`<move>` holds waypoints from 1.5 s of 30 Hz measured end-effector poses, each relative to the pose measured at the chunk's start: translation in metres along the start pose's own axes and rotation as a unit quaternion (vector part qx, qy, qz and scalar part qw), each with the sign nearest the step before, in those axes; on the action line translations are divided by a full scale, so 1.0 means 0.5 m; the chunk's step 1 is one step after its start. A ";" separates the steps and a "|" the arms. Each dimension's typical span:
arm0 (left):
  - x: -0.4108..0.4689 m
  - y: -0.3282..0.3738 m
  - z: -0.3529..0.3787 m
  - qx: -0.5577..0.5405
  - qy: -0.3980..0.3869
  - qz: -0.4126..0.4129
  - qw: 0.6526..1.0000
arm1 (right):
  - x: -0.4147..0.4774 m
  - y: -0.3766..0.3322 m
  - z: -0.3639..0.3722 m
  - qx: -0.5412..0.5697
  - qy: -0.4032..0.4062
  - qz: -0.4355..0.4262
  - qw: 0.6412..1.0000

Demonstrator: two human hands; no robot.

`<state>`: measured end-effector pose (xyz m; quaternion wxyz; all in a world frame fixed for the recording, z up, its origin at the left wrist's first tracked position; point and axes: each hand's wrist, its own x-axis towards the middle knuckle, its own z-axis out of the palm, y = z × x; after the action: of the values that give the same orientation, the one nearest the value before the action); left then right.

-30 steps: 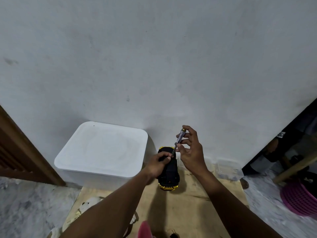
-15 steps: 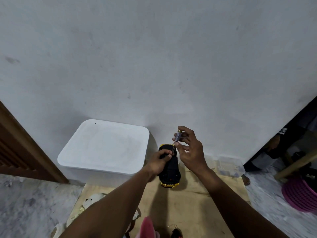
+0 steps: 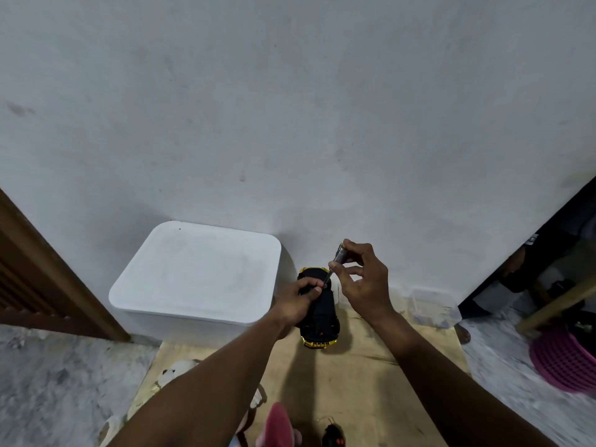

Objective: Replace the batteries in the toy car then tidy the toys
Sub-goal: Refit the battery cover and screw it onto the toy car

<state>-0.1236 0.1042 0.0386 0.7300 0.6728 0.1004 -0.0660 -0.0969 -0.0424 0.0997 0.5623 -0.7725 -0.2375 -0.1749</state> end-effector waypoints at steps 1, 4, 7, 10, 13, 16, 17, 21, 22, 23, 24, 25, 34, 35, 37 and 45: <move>0.001 0.001 0.000 0.005 0.000 0.003 1.000 | 0.000 0.001 -0.001 0.004 0.002 -0.004 1.000; 0.003 0.001 -0.002 0.011 -0.001 0.007 1.000 | 0.000 0.001 -0.002 0.024 -0.013 -0.008 1.000; 0.005 -0.002 -0.004 0.018 0.001 0.010 1.000 | 0.004 -0.001 0.001 0.013 -0.021 -0.003 1.000; 0.005 -0.003 -0.005 0.027 -0.006 0.009 1.000 | 0.001 0.002 0.004 -0.005 -0.015 -0.027 1.000; 0.003 -0.003 -0.002 0.024 -0.016 0.003 1.000 | 0.001 0.000 0.006 0.003 -0.036 -0.029 0.999; 0.001 -0.003 0.001 0.025 -0.017 0.003 1.000 | 0.006 -0.007 0.011 0.010 -0.048 -0.011 0.999; 0.001 -0.004 0.000 0.029 -0.017 0.004 0.999 | 0.007 -0.008 0.013 0.010 -0.040 -0.008 0.999; 0.000 -0.008 -0.003 0.034 -0.020 -0.008 0.999 | 0.005 -0.003 0.014 0.012 -0.013 -0.008 1.000; -0.001 -0.009 -0.004 0.032 -0.020 -0.011 0.999 | 0.006 -0.004 0.013 0.016 -0.016 -0.005 1.000; -0.002 -0.010 -0.004 0.031 -0.020 -0.014 0.999 | 0.006 -0.006 0.013 0.019 -0.024 -0.002 1.000; -0.003 -0.010 -0.003 0.029 -0.019 -0.015 0.999 | 0.007 -0.009 0.014 0.022 -0.034 0.003 0.999; -0.003 -0.009 -0.003 0.027 -0.017 -0.015 0.999 | 0.008 -0.013 0.015 0.022 -0.041 0.009 0.999; -0.011 0.009 -0.007 0.027 -0.017 -0.051 0.998 | 0.009 -0.014 0.006 0.035 -0.009 0.021 0.999; -0.012 0.011 -0.008 0.030 -0.018 -0.060 0.998 | 0.008 -0.016 0.005 0.039 -0.018 0.023 0.999; -0.014 0.015 -0.011 0.031 -0.016 -0.069 0.997 | 0.007 -0.017 0.004 0.037 -0.028 0.032 0.998; -0.019 0.026 -0.006 0.042 -0.021 -0.062 0.997 | 0.007 -0.011 0.002 0.010 -0.013 0.008 1.000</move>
<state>-0.1299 0.1080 0.0531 0.6974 0.6940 0.1236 -0.1294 -0.0971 -0.0393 0.1057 0.5685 -0.7709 -0.2399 -0.1580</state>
